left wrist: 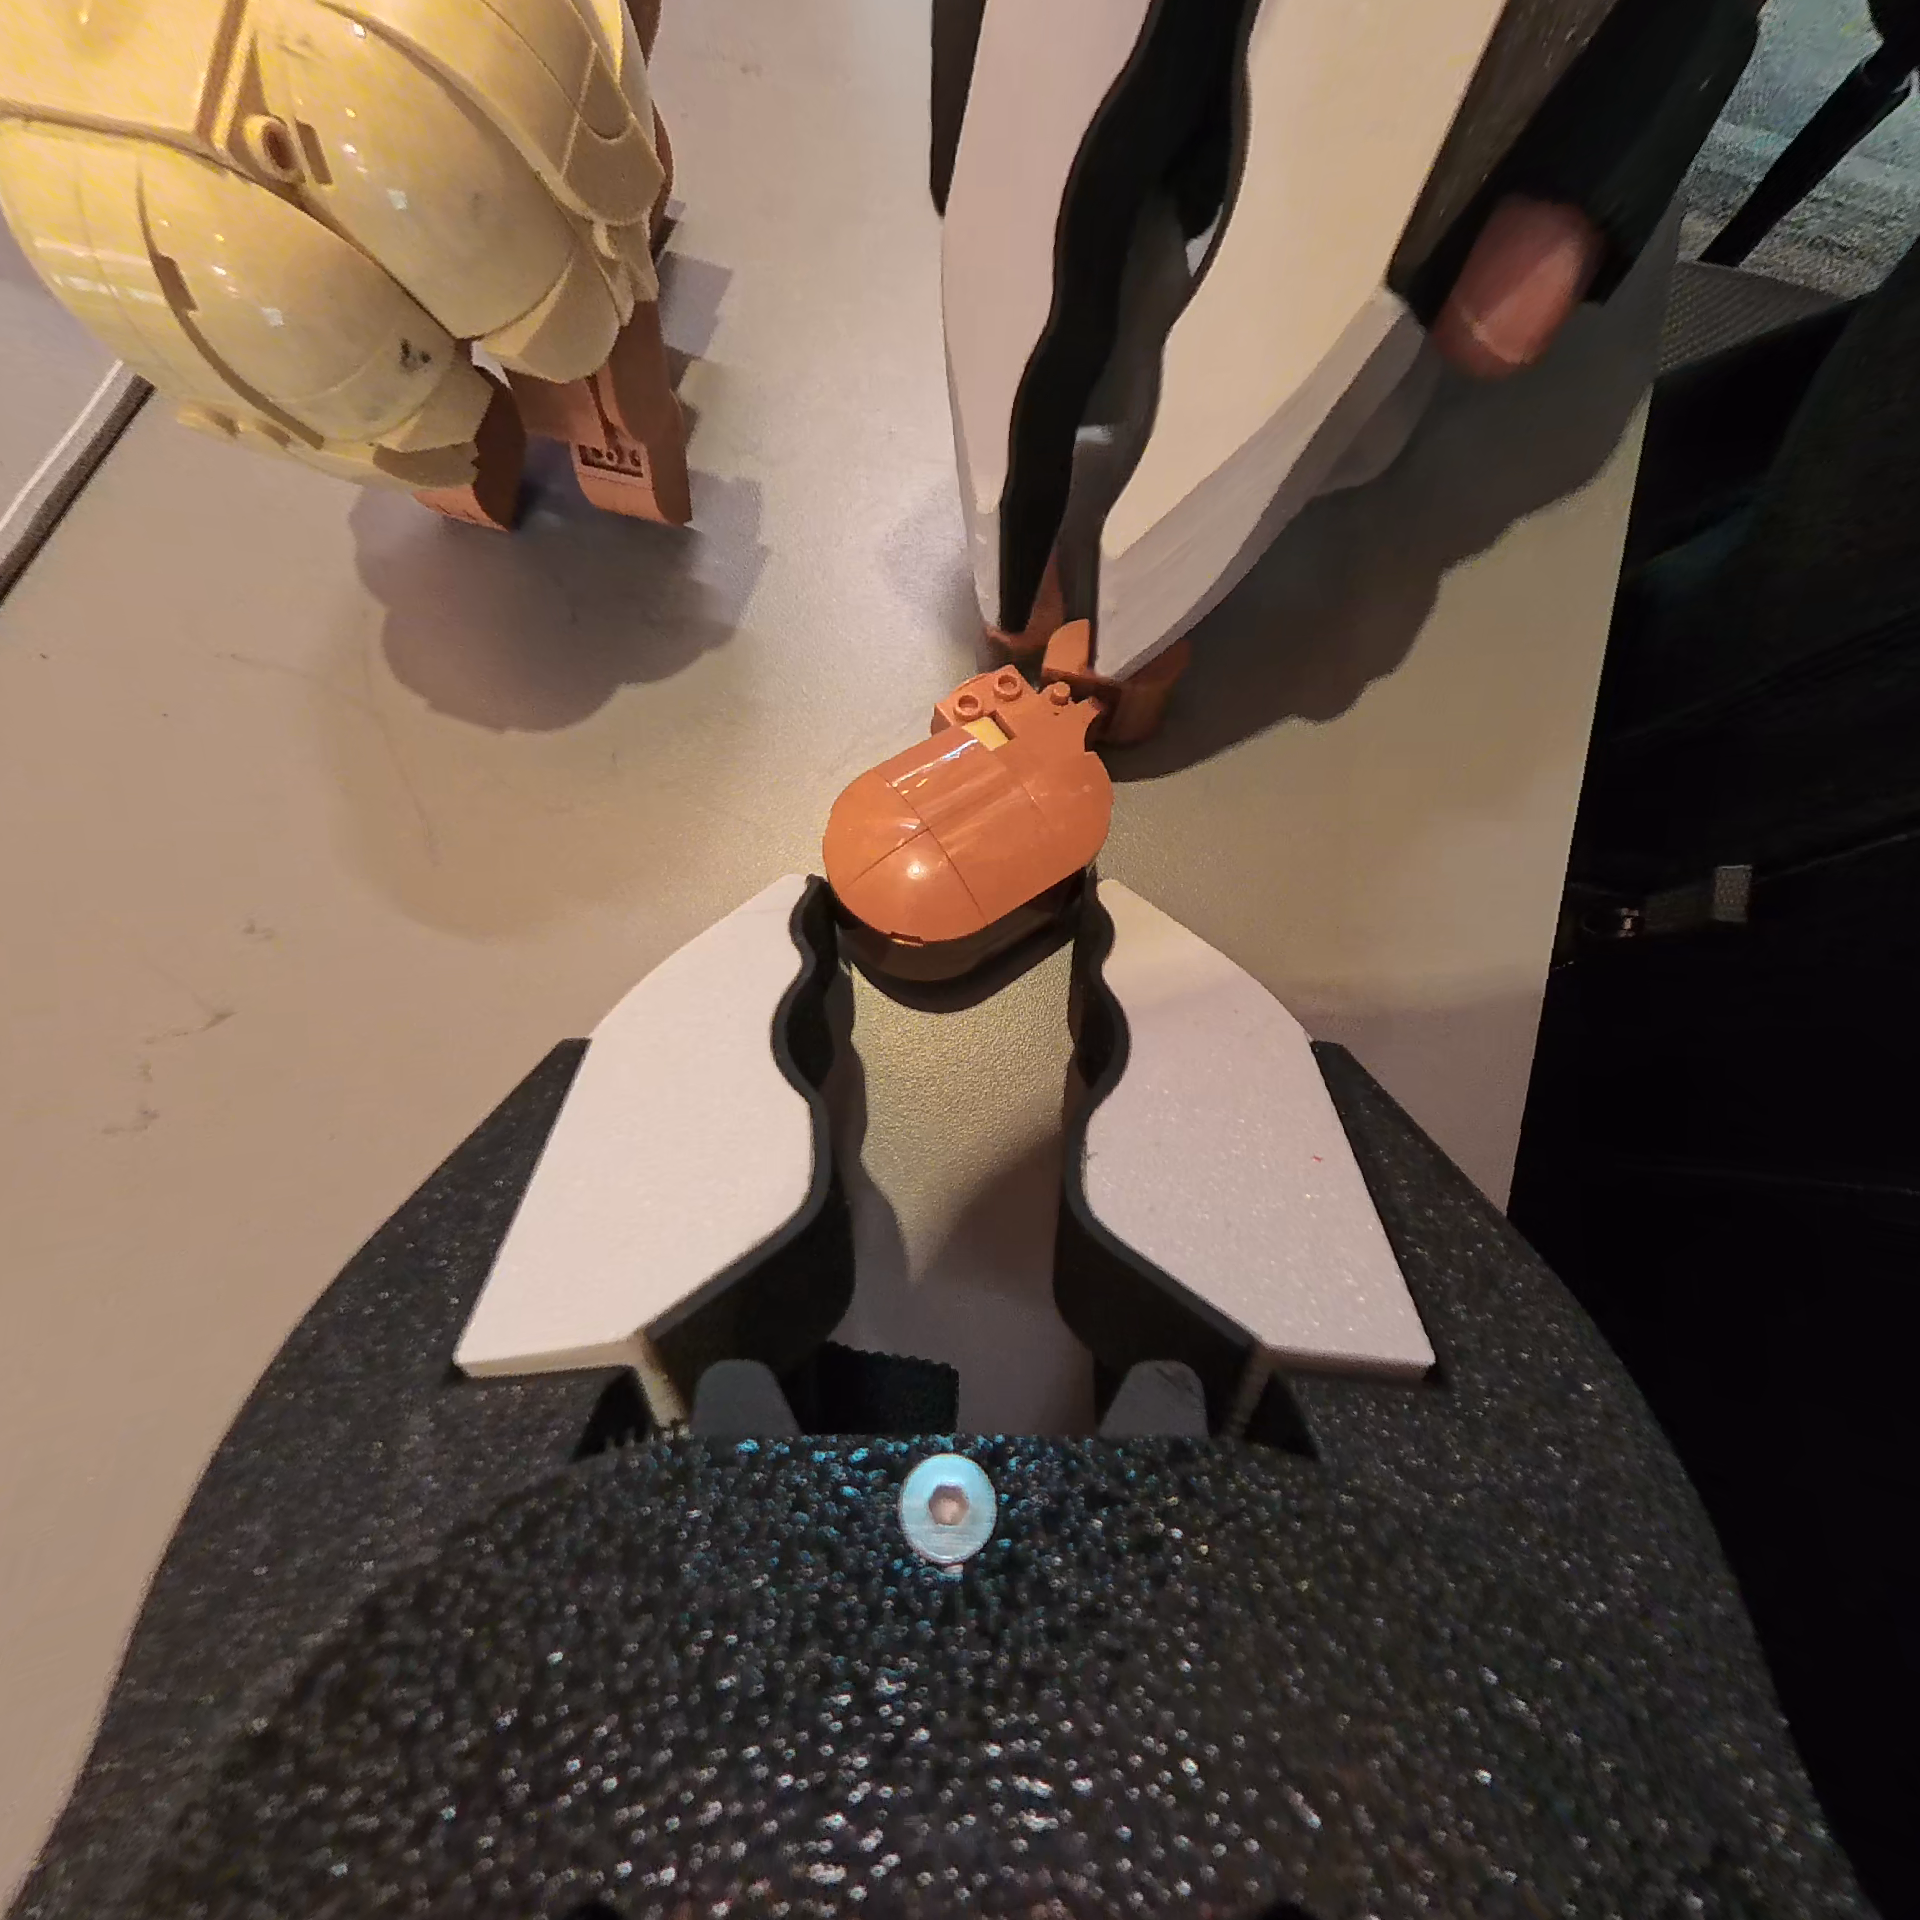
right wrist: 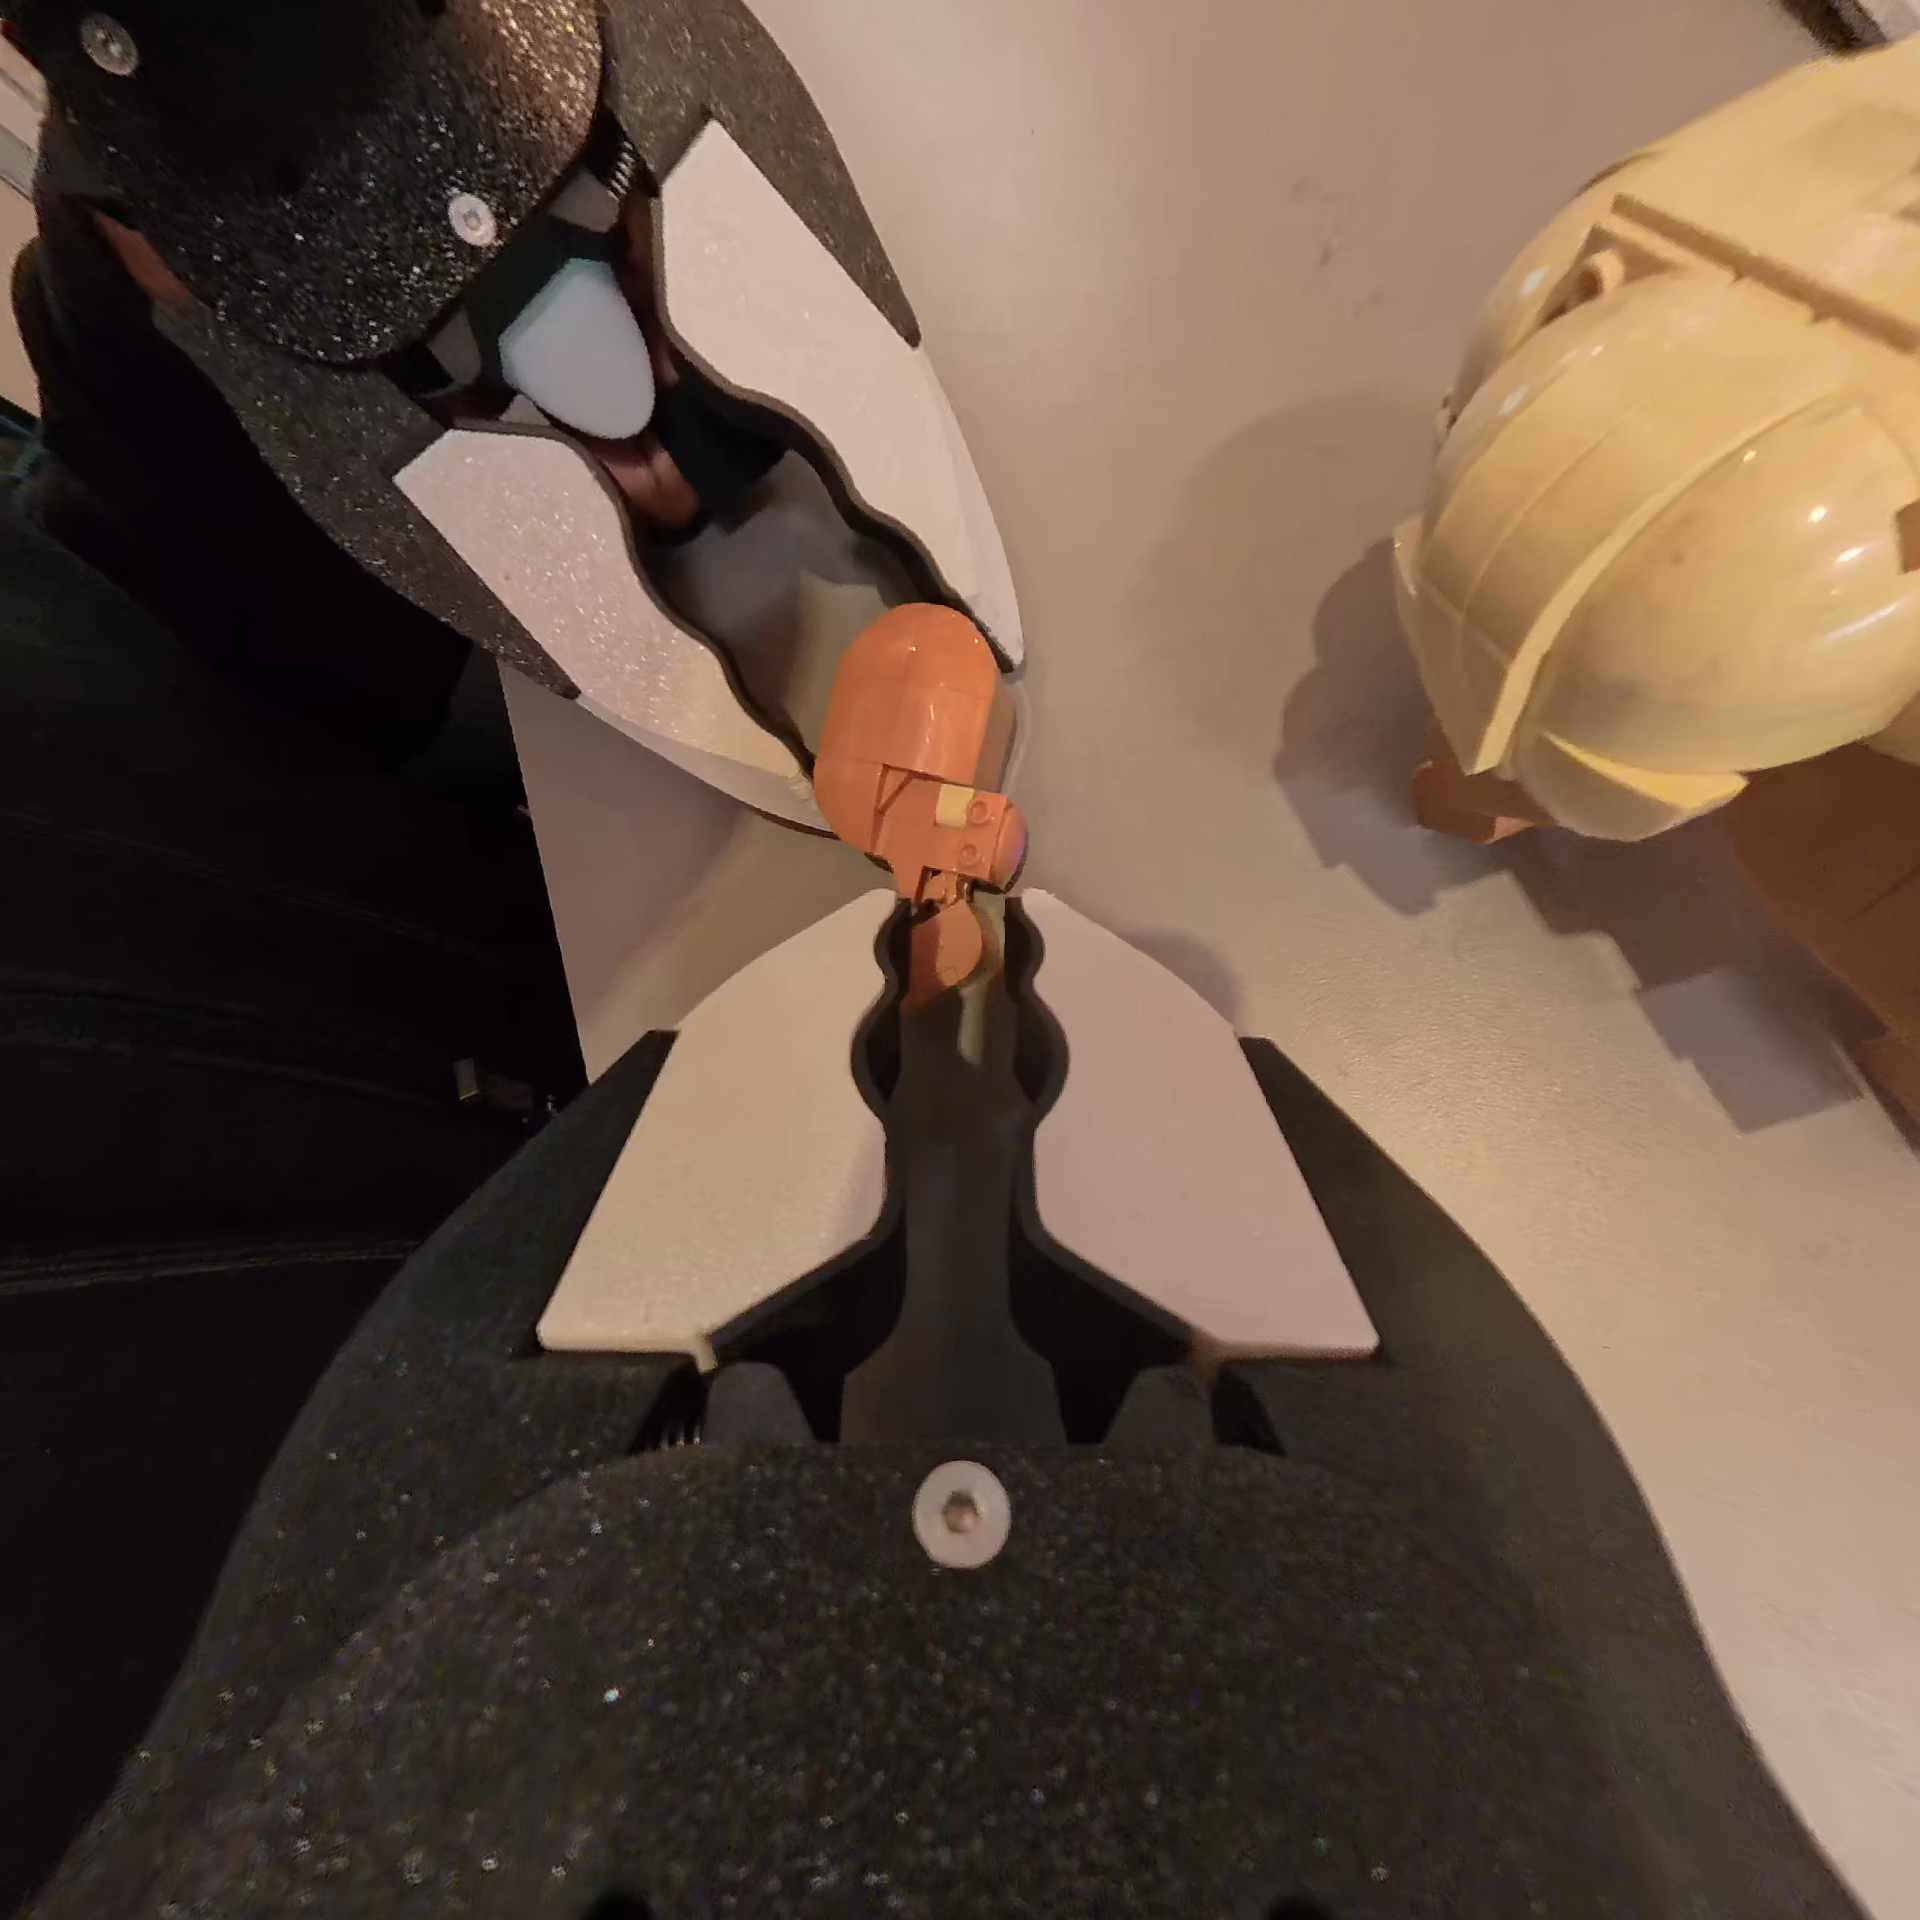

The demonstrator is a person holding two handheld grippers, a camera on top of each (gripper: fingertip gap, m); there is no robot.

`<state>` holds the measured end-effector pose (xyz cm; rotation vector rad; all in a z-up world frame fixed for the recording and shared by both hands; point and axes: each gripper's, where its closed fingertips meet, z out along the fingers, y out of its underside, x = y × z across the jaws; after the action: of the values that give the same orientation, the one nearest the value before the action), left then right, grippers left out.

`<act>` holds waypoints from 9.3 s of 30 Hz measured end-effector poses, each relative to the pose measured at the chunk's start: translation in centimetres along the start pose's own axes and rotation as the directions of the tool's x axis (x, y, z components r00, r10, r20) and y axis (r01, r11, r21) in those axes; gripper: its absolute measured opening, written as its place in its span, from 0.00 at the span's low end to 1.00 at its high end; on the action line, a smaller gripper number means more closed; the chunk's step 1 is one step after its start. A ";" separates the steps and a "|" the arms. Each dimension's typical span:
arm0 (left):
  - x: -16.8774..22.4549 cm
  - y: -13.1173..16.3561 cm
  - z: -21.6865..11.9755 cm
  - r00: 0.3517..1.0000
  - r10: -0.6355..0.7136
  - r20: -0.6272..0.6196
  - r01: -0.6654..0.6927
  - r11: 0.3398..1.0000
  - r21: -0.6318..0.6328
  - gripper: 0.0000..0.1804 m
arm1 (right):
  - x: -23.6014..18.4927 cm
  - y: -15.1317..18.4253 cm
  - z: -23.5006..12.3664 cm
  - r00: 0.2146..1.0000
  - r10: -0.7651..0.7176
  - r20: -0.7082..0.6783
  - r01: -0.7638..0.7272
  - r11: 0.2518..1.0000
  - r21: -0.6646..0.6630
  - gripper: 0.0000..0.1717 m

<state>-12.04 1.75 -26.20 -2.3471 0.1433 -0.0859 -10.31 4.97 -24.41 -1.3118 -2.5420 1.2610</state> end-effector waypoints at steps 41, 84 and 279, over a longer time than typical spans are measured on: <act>3.3 0.2 -0.1 0.970 -0.165 0.176 0.166 0.986 0.013 0.23 | -3.0 0.7 1.7 0.947 -0.315 0.068 0.315 0.949 0.007 0.12; 1.8 -3.6 0.7 0.992 0.117 0.040 -0.117 0.993 0.010 0.17 | -0.9 -0.7 -0.9 0.794 -0.604 0.074 0.600 0.797 0.074 0.09; -0.5 -0.6 -2.0 0.990 0.142 -0.022 -0.143 0.987 -0.069 0.10 | 0.8 -2.0 3.4 0.835 -0.521 0.179 0.531 0.847 -0.009 0.21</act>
<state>-12.70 0.84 -24.39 -2.3994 0.3268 -0.0313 -13.36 2.66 -25.65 -0.4426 -2.7816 1.2159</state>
